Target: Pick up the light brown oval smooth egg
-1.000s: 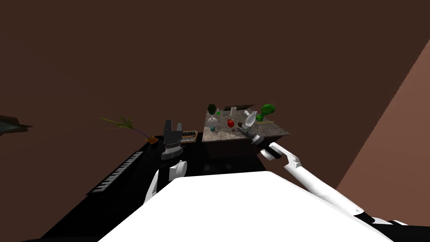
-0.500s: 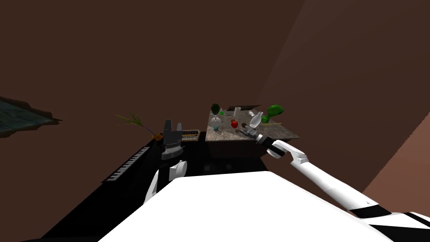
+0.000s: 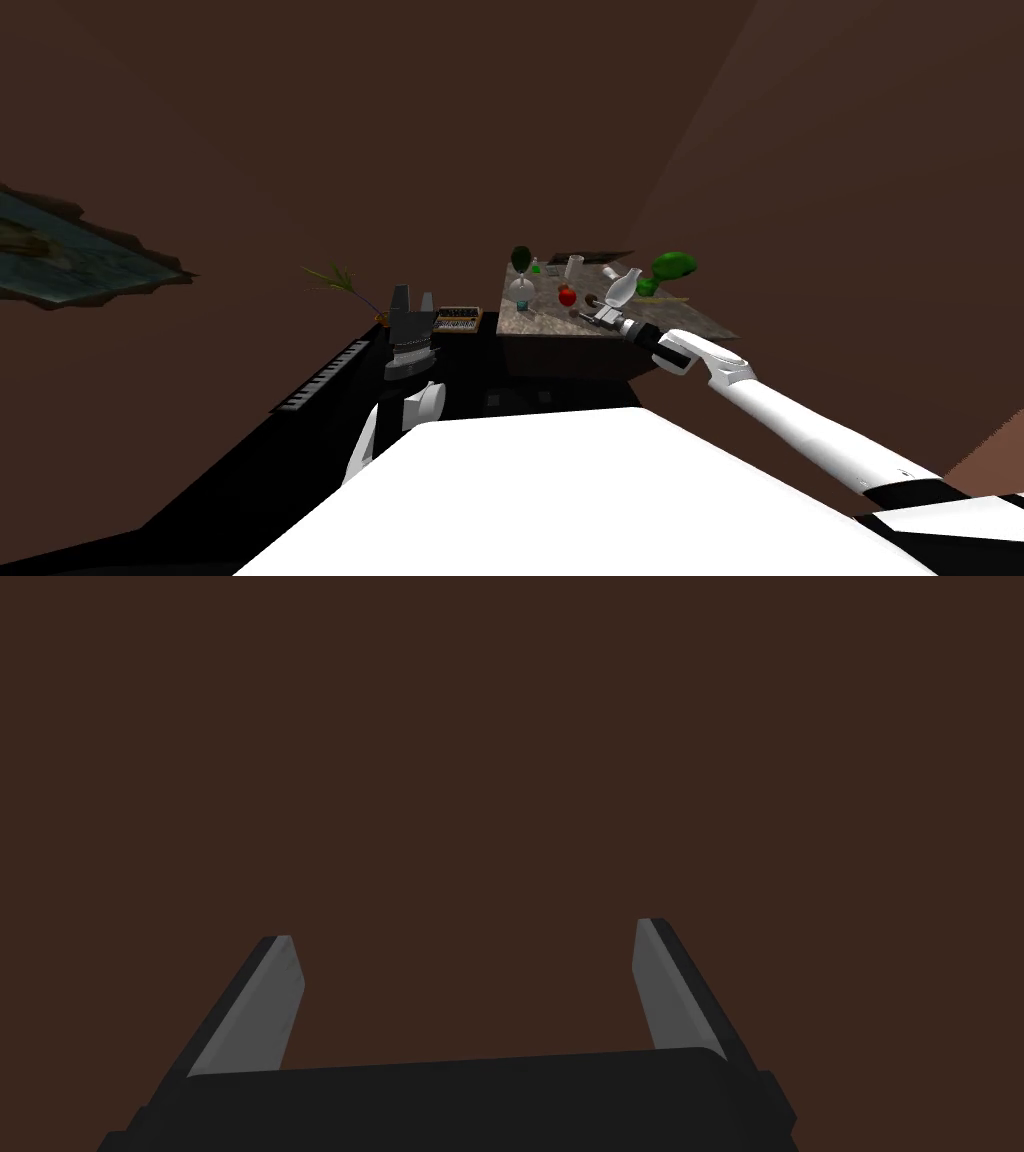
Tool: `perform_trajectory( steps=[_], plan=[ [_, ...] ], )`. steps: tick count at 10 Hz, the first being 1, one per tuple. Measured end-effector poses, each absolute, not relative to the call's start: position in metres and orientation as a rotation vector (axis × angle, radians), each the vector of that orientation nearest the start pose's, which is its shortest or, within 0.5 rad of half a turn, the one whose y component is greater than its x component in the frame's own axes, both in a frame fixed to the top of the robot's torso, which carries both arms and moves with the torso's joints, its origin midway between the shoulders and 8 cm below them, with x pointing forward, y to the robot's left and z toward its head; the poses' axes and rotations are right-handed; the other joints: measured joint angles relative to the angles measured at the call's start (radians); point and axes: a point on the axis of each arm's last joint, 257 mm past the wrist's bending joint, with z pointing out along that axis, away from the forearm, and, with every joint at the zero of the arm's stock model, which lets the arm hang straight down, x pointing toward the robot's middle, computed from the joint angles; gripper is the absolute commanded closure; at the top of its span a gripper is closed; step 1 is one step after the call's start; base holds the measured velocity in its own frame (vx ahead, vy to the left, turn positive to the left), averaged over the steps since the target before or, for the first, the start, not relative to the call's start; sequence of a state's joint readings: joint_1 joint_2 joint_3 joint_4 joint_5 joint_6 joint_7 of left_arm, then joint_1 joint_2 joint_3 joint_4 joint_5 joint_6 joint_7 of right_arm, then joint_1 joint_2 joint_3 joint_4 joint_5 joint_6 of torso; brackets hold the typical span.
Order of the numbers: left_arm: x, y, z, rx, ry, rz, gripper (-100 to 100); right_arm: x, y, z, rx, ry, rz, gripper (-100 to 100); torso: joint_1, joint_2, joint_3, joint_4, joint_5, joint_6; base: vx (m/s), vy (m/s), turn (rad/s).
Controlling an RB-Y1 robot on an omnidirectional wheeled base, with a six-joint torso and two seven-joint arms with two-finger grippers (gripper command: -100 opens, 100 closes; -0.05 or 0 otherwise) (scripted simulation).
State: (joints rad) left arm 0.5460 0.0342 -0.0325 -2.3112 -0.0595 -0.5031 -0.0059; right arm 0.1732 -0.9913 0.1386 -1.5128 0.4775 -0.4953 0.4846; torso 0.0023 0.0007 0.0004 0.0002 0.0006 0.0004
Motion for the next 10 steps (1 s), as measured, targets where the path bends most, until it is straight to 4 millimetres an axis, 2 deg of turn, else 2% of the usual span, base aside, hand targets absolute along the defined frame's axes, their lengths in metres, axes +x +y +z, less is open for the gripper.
perform_trajectory(
  steps=[6,10],
  plan=[
    [0.337,0.261,0.023,-0.603,0.683,-1.277,0,0.451,-0.428,-0.255,-0.789,1.765,-0.039,-100,0.000,0.000,0.000,0.000,0.000,0.000,-0.003,0.037,0.100],
    [0.337,0.261,0.023,-0.604,0.683,-1.277,0,0.444,-0.496,-0.275,-0.948,1.853,-0.243,-100,0.003,0.000,0.000,0.000,0.001,0.001,-0.003,0.067,0.155]
  ],
)
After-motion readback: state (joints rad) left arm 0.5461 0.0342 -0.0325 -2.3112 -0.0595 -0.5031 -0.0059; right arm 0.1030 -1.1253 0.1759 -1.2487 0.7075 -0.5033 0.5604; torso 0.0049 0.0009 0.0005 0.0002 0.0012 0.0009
